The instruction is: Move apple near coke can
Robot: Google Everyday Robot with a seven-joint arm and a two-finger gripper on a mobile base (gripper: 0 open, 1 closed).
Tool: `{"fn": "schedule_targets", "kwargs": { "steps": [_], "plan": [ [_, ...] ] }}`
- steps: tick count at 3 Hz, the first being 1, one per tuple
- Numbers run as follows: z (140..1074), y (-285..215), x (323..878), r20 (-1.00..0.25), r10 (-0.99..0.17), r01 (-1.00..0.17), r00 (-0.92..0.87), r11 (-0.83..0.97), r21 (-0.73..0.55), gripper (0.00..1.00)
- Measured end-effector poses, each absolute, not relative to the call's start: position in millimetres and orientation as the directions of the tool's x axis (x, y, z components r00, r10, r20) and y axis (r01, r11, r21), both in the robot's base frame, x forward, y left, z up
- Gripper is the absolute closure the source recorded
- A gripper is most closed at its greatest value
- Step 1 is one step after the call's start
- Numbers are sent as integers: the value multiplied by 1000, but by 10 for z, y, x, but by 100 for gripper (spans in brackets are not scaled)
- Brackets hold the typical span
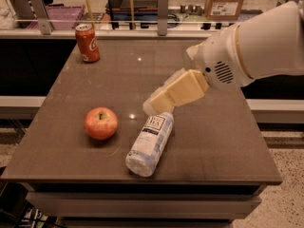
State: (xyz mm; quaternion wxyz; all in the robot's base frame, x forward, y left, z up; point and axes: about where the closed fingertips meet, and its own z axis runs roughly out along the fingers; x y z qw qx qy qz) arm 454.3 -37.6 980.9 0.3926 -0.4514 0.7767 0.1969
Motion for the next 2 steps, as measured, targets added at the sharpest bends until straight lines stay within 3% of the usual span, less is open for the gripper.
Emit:
{"fn": "schedule_targets", "kwargs": {
  "steps": [2],
  "plan": [
    [9530,-84,4474,-808,-519,-867,-279,498,-21,0]
  ]
}}
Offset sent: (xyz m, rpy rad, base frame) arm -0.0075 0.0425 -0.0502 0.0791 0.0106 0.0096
